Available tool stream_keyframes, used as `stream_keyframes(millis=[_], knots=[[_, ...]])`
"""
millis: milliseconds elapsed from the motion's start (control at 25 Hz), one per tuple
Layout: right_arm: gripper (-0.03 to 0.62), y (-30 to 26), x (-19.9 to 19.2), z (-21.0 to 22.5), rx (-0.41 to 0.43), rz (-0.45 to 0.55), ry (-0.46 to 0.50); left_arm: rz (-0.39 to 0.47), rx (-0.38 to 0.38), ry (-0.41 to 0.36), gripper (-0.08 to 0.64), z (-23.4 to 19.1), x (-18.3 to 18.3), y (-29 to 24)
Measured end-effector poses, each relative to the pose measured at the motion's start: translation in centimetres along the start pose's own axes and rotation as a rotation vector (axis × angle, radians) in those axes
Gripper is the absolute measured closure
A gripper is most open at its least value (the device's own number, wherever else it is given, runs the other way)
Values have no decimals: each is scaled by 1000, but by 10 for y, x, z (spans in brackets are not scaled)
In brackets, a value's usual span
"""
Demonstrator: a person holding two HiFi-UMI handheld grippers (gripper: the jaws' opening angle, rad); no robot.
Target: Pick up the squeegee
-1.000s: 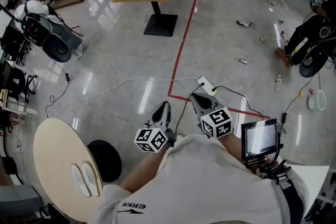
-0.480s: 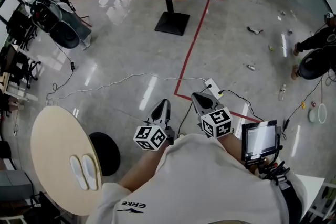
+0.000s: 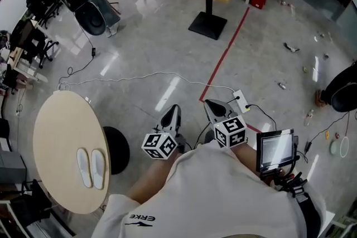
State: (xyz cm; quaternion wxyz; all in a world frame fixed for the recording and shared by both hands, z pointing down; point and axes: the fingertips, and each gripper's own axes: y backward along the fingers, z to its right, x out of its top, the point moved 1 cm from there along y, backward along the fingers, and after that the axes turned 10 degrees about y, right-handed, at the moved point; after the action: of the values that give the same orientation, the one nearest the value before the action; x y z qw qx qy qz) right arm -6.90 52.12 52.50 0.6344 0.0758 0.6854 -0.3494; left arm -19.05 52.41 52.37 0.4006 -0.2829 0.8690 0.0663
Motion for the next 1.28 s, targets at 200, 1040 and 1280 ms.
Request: stream_keyframes(millis=[200,1040,1280], knots=[[589,-16,4,-17,54,-24,18,40,69,27,555,-17,10,21],[589,-177,59,12,236,-51,52,122,210,42,555,-110,103,-54],[589,-232,95,26,291,-32,62,155,237,7,555,-130,148,-88]])
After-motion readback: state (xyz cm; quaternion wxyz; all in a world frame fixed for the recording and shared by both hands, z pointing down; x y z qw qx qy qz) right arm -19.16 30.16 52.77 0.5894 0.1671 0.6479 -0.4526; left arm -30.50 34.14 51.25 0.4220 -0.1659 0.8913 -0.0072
